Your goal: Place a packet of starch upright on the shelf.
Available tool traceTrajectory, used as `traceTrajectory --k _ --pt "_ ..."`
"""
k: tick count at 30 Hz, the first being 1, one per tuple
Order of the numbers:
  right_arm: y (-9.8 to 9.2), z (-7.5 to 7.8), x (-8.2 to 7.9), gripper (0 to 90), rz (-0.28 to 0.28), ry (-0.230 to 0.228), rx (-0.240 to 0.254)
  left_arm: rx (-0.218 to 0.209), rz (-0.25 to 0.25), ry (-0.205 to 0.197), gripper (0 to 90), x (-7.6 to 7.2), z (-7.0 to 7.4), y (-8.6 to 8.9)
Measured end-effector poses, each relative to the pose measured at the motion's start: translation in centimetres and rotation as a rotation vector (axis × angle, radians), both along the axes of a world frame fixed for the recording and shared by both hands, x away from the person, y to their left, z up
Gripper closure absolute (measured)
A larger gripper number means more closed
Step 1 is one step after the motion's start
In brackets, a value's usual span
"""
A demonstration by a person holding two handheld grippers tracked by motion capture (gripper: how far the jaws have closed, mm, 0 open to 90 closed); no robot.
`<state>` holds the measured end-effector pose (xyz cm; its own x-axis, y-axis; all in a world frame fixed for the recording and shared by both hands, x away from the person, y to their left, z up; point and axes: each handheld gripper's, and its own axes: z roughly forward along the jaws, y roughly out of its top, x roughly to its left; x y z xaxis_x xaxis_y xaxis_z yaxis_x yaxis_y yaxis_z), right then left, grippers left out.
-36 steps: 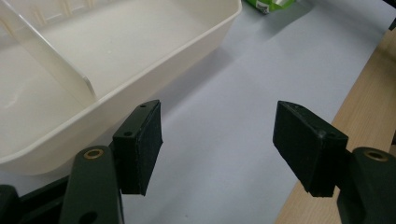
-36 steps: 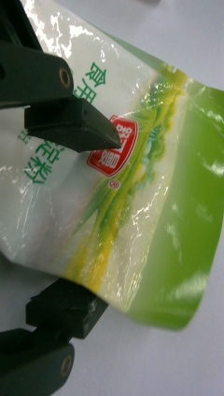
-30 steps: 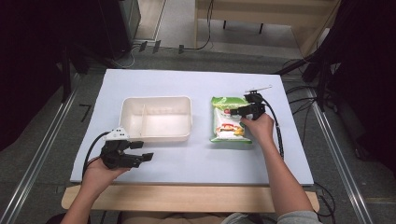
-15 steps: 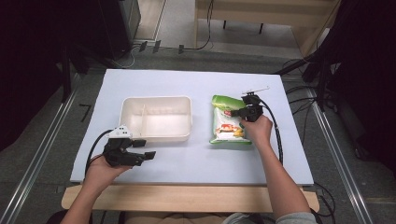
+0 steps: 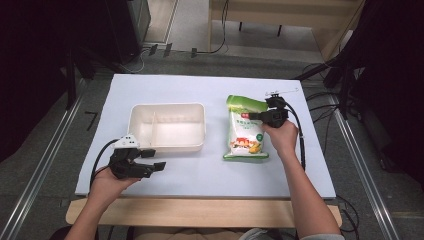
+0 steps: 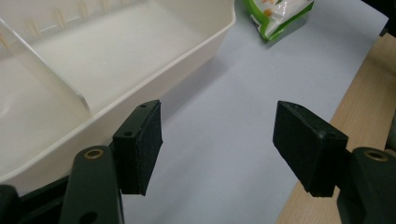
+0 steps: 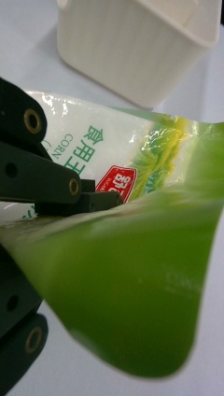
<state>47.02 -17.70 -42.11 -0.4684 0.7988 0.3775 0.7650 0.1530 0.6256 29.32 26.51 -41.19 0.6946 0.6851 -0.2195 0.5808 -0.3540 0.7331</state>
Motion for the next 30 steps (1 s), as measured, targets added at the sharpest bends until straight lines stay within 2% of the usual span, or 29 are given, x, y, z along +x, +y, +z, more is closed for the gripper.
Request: traceTrajectory --k 3,4,5,7,15,20,23,30 --pt "0.1 1.6 -0.9 90.0 0.019 -0.030 0.016 0.002 -0.001 -0.003 33.8 -0.2 0.1 -0.2" --pt "0.1 1.6 -0.9 90.0 0.019 -0.030 0.016 0.002 -0.001 -0.003 33.8 -0.2 0.1 -0.2" --pt "0.2 2.5 -1.2 90.0 0.027 -0.032 0.023 0.003 -0.003 -0.006 33.8 -0.2 0.1 -0.1" --pt "0.2 2.8 -1.4 90.0 0.033 -0.040 0.029 0.001 0.000 -0.006 33.8 -0.2 0.1 -0.1" --pt "0.2 5.5 -2.9 90.0 0.062 -0.088 0.055 0.001 -0.003 -0.002 33.8 -0.2 0.2 -0.2" --pt "0.3 6.6 -3.5 90.0 0.078 -0.112 0.071 -0.024 -0.011 -0.007 33.8 -0.4 0.4 -0.3" --pt "0.6 7.3 -3.9 90.0 0.092 -0.133 0.082 -0.010 -0.007 -0.001 33.8 -0.3 0.4 -0.4" --pt "1.3 8.8 -4.5 90.0 0.109 -0.170 0.081 -0.013 -0.004 -0.005 33.7 -0.3 0.3 -0.2"
